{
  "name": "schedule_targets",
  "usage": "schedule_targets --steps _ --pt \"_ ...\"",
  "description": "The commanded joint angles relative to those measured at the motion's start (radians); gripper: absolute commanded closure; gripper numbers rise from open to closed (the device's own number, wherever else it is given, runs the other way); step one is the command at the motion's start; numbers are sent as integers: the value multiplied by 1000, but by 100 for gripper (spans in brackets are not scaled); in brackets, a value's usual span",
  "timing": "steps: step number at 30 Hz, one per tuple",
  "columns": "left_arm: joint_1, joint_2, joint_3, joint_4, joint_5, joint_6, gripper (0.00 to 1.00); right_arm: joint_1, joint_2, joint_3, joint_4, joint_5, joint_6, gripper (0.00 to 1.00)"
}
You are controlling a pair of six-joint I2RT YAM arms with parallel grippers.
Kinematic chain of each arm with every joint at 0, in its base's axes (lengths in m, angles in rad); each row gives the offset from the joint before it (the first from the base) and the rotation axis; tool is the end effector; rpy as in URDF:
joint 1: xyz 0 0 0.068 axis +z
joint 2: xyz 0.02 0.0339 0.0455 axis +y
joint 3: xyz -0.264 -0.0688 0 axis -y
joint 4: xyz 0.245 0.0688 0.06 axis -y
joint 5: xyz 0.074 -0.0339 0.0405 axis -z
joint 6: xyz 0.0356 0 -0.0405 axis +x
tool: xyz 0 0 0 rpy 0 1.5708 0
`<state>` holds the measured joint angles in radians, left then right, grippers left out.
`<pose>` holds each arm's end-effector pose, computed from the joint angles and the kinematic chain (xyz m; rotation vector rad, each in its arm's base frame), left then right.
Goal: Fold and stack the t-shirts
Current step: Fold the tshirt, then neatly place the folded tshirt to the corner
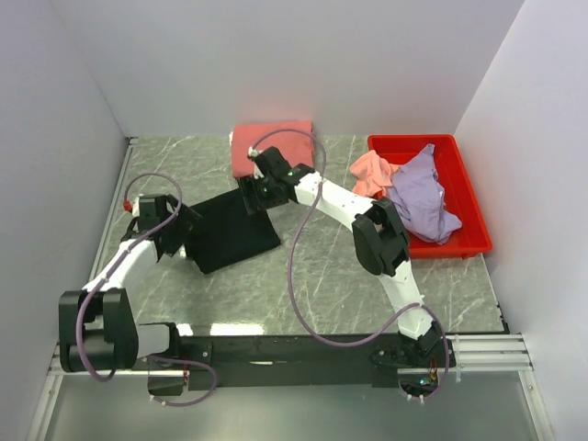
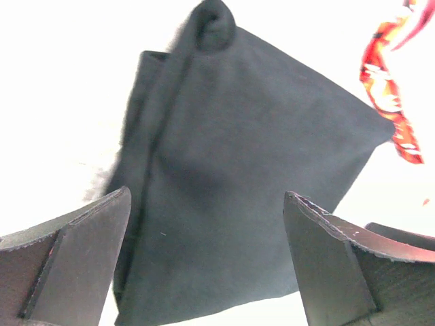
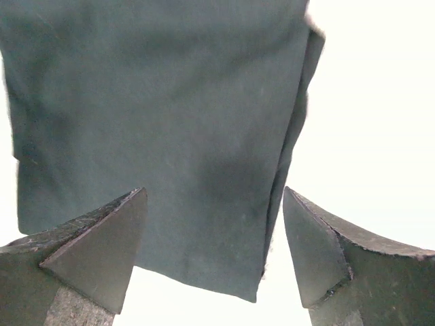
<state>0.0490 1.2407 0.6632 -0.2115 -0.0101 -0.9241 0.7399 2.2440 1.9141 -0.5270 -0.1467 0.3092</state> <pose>0.2494 0.0126 0.2020 -1.1258 2.1176 -0.4078 0.3712 0.3459 0.2148 -0.6064 2.4488 0.6314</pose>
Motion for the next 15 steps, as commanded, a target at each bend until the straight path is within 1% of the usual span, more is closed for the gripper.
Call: schedule_targets --steps 1,2,5,6,11,12,14,15 --pt "15 46 10 -13 -28 30 1 -16 43 135 -51 73 -53 13" --pt "17 60 12 -3 -10 34 0 -19 63 182 -60 79 -59 13" --pt "25 117 21 35 1 41 1 -31 109 227 -56 62 -78 13" --pt "26 143 26 37 19 44 0 -33 115 229 -42 49 -82 14" --pt "38 213 49 56 25 53 6 -47 161 249 -25 -10 -79 18" --pt "44 239 53 57 35 56 10 -48 178 252 -30 -26 -85 18" --pt "49 259 56 61 38 60 14 -47 190 263 -37 -48 -84 21" --pt "52 276 56 66 41 60 18 -48 203 263 -39 -59 -81 22"
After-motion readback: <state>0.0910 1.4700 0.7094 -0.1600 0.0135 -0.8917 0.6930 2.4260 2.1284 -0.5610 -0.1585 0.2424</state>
